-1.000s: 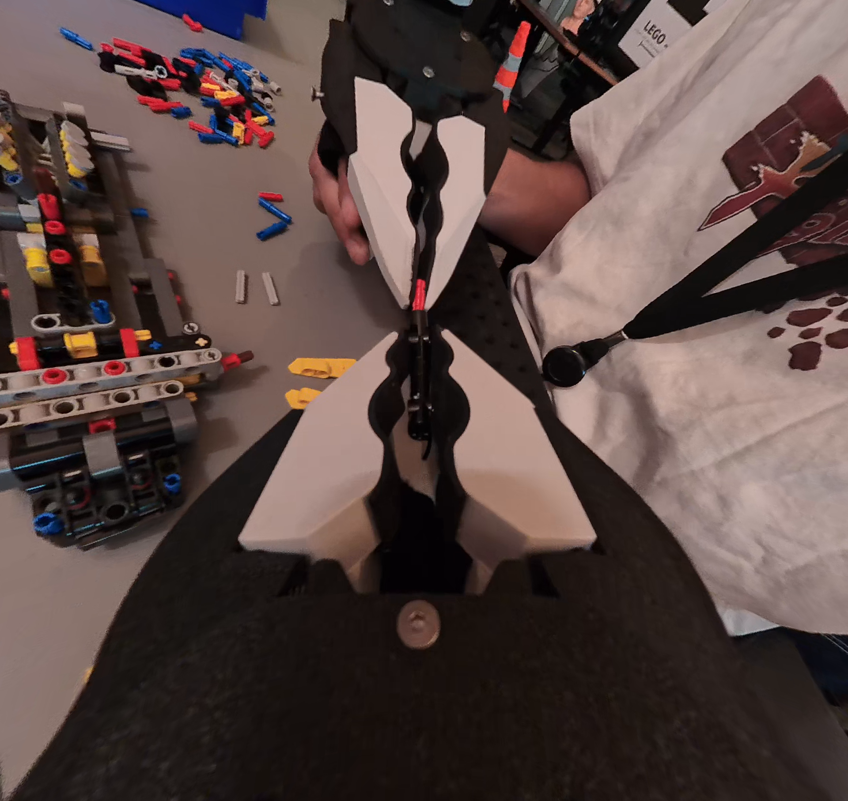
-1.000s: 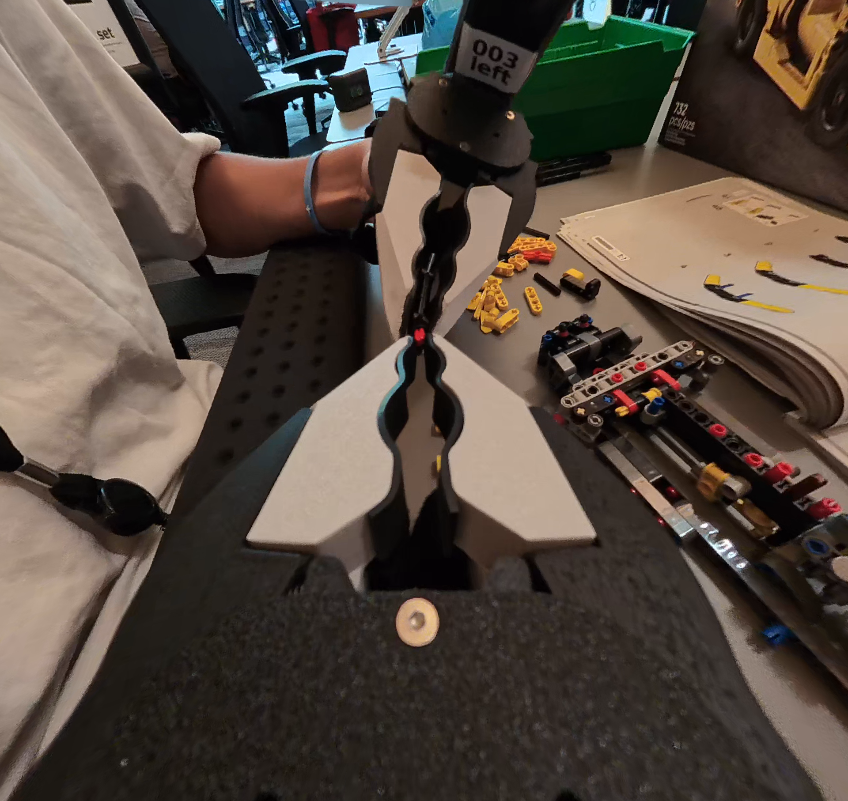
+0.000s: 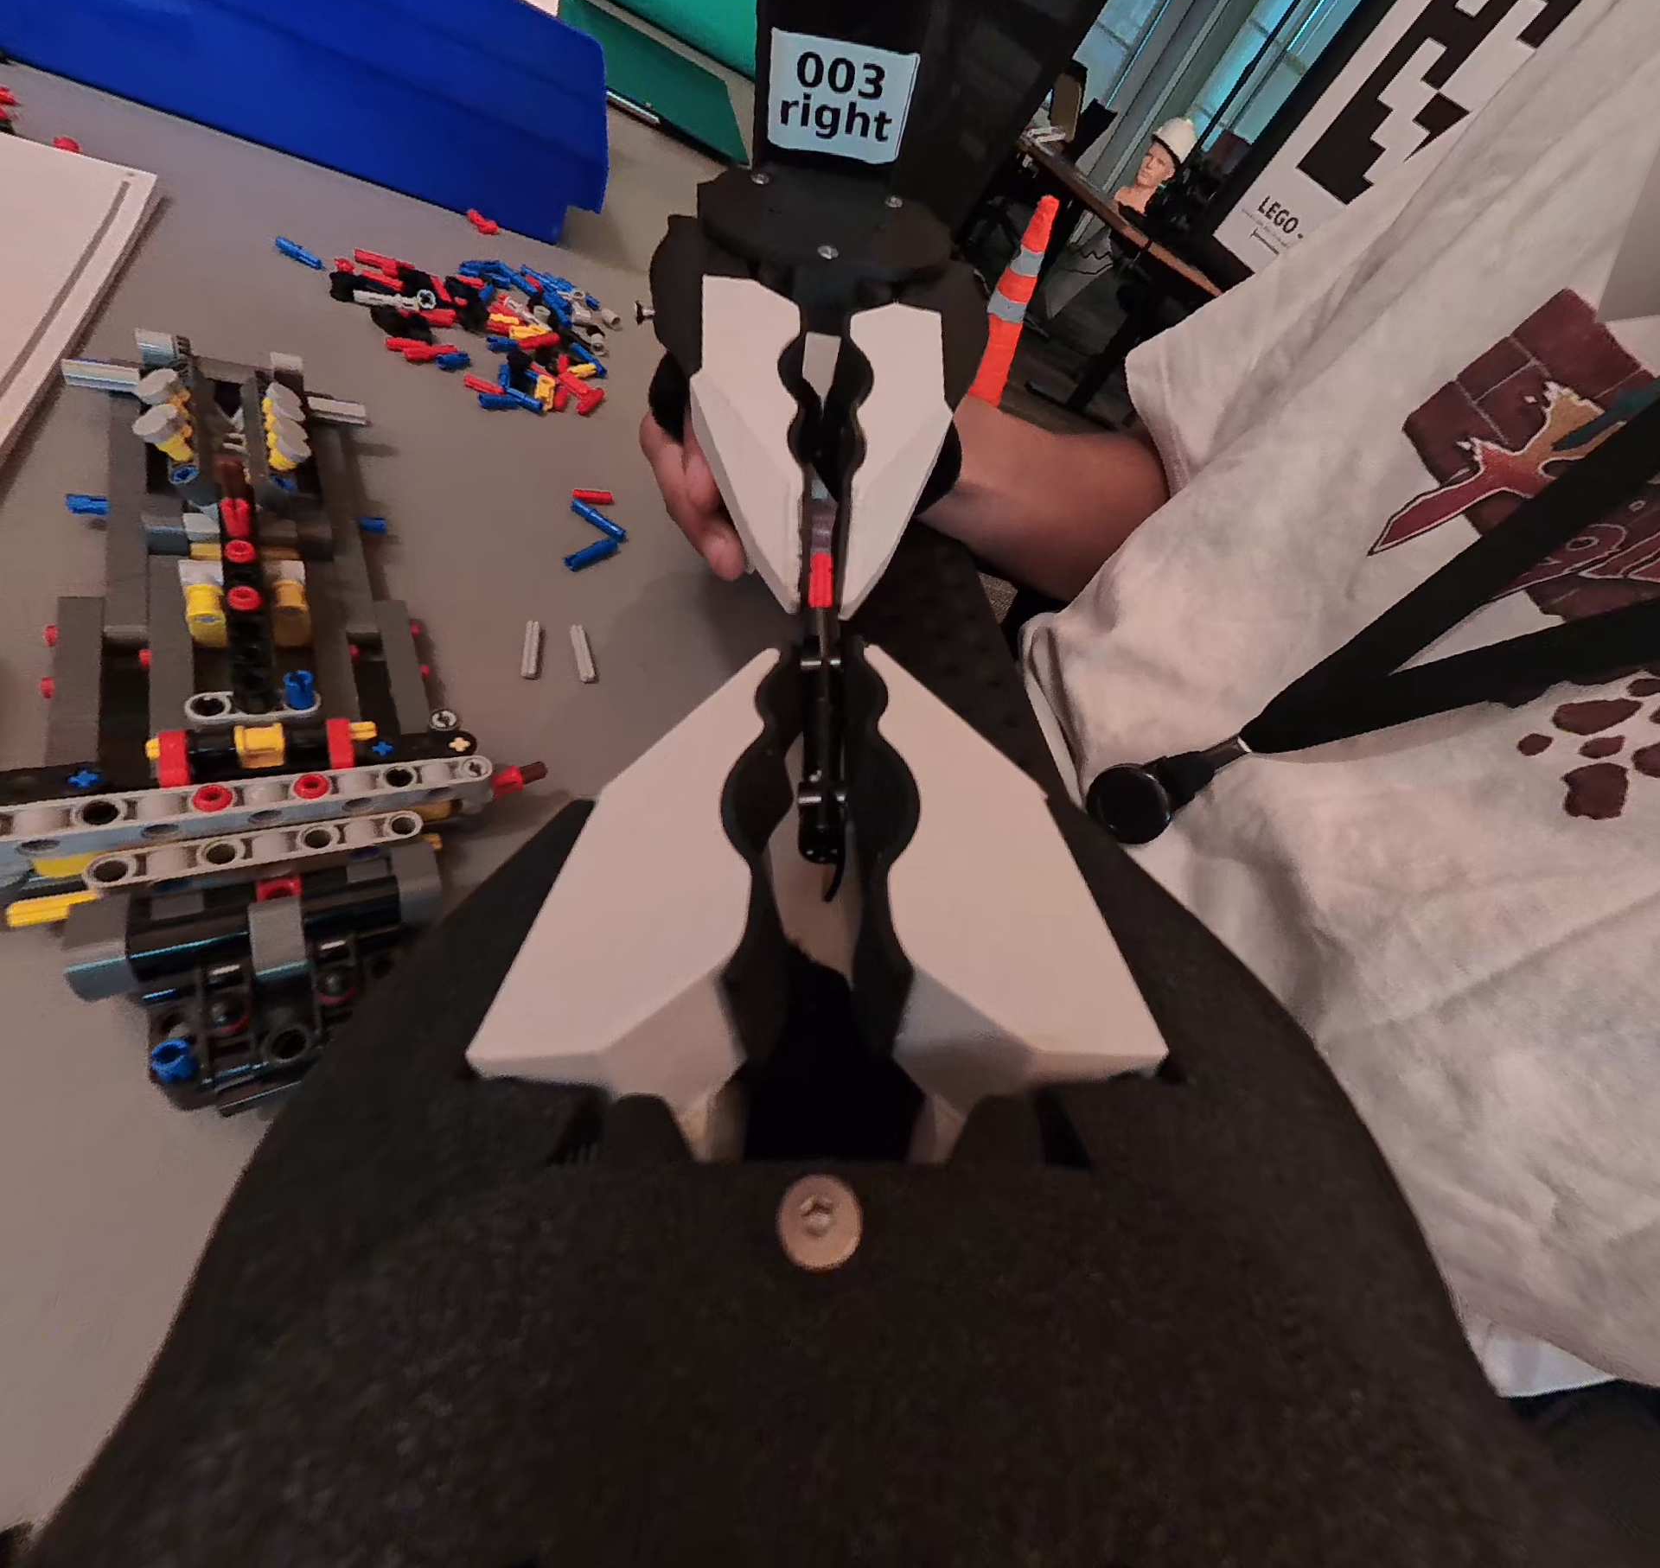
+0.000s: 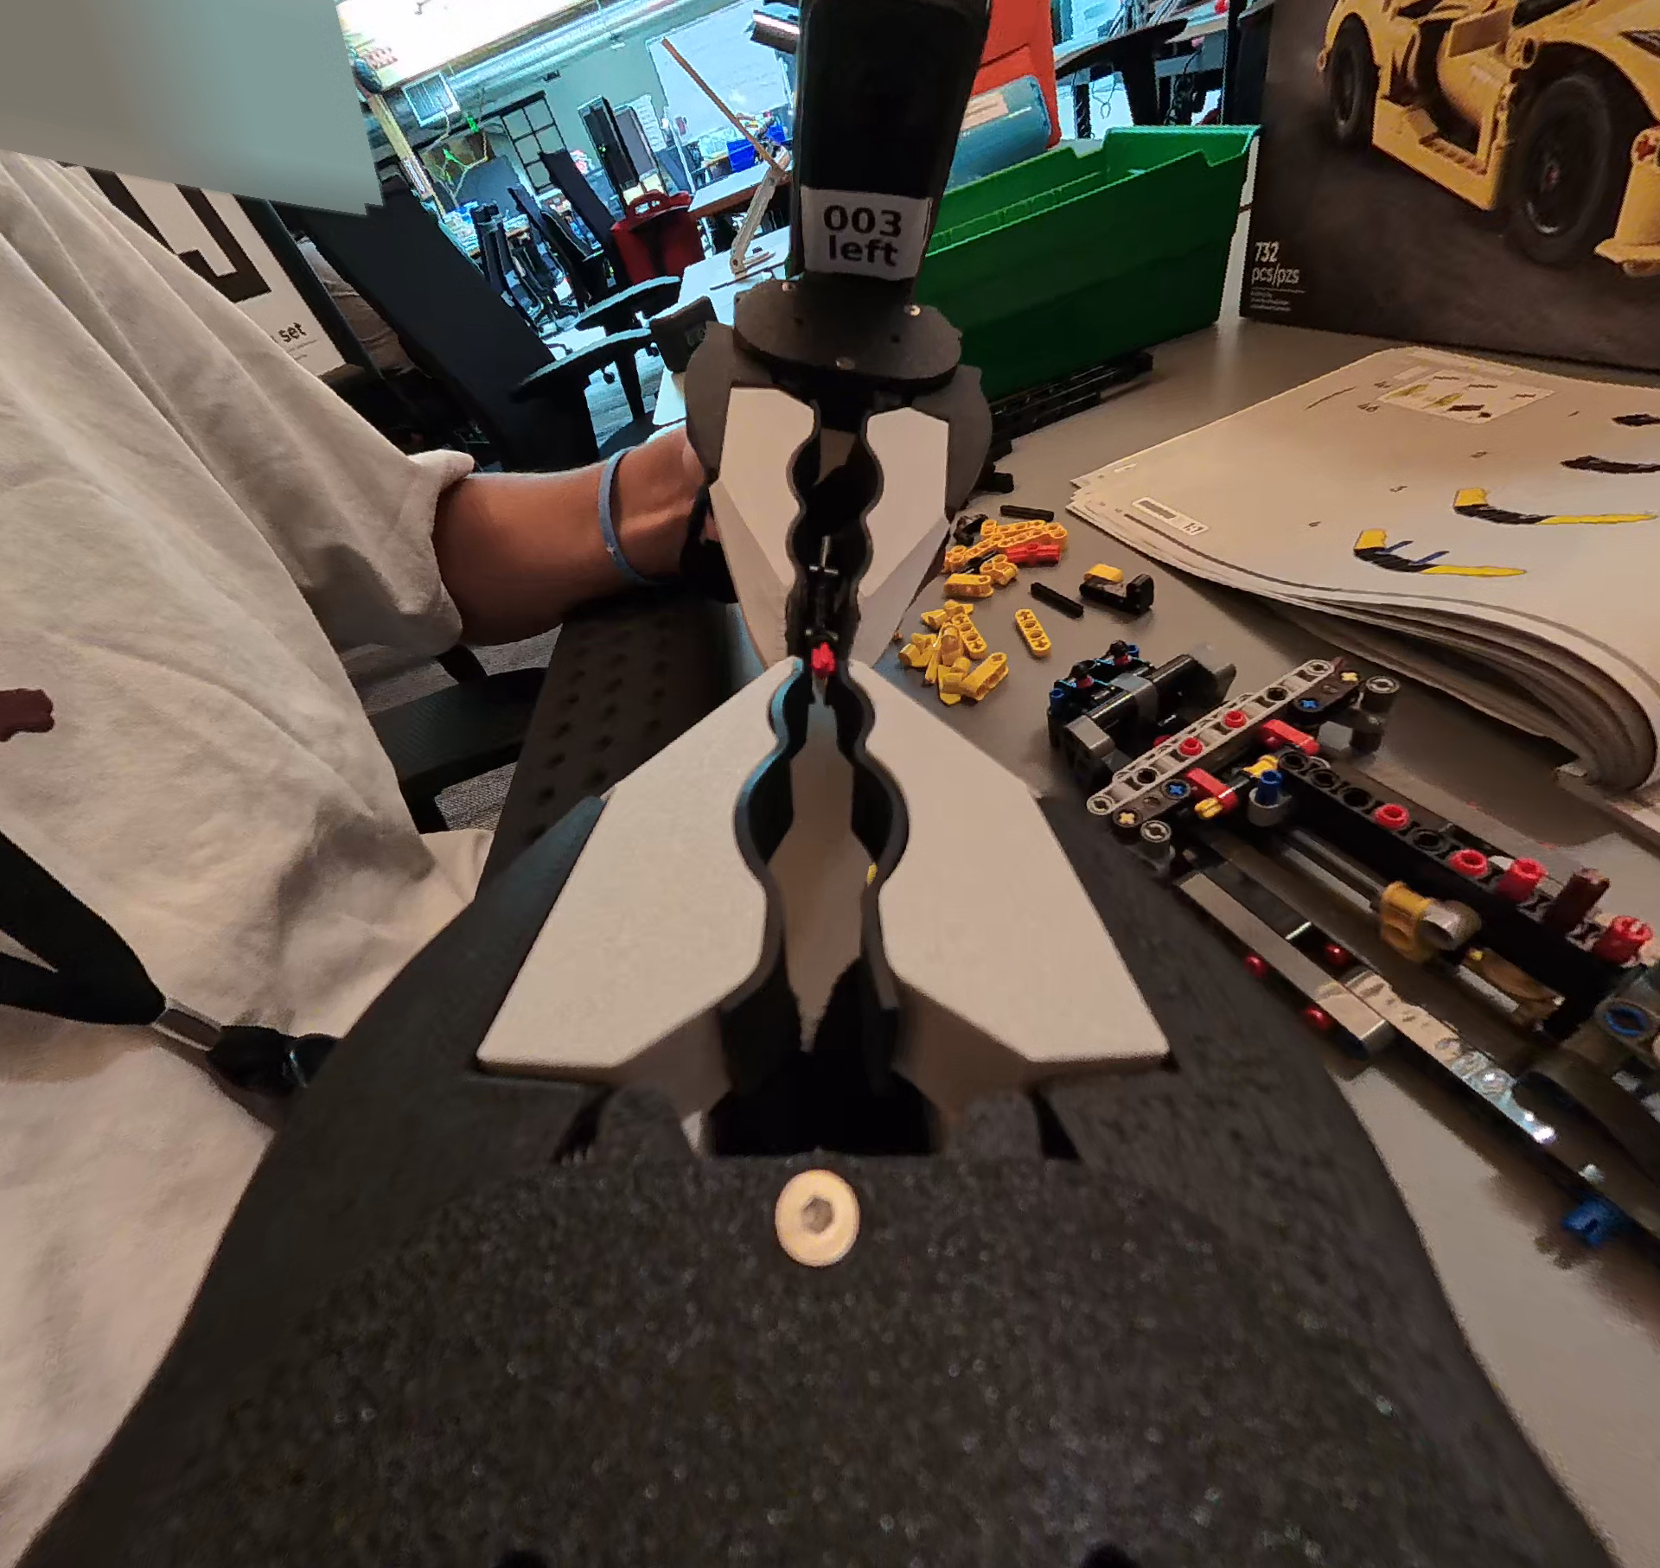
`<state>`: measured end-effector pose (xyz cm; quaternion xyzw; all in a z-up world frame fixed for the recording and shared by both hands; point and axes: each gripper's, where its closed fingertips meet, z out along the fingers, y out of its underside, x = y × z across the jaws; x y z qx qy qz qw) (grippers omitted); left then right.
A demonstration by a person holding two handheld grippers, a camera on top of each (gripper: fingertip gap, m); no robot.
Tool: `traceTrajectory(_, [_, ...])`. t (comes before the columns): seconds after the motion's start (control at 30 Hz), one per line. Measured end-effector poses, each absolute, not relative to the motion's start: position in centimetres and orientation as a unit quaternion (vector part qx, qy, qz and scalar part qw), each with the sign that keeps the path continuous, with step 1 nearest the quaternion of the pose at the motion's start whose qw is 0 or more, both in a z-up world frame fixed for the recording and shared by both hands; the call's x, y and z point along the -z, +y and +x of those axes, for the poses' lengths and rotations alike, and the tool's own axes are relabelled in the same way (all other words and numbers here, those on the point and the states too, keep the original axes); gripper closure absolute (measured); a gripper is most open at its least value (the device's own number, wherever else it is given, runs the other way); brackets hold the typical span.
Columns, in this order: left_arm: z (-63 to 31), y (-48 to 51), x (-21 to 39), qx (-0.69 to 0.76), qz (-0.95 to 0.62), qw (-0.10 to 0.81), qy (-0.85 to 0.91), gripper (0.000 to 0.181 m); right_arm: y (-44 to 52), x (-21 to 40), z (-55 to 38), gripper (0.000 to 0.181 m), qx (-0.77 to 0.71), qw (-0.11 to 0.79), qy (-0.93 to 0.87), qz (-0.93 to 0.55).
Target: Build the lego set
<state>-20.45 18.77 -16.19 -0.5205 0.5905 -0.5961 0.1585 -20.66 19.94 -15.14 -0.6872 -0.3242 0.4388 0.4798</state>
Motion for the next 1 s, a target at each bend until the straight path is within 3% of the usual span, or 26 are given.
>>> traceTrajectory(0.5, [-20.5,18.7,17.1,0.573,-0.525,0.161,0.608,0.175,19.8,15.7,-20.5,0.178,-0.454,0.45,-0.314,-0.703])
traceTrajectory(0.73, [-20.2,19.0,18.4,0.472,-0.502,0.253,0.679,0.175,19.5,16.8,-20.4,0.178,-0.422,0.44,-0.345,-0.714])
traceTrajectory(1.0, [-20.1,19.0,18.7,0.462,-0.505,0.254,0.684,0.175,19.6,17.3,-20.6,0.178,-0.396,0.447,-0.36,-0.717])
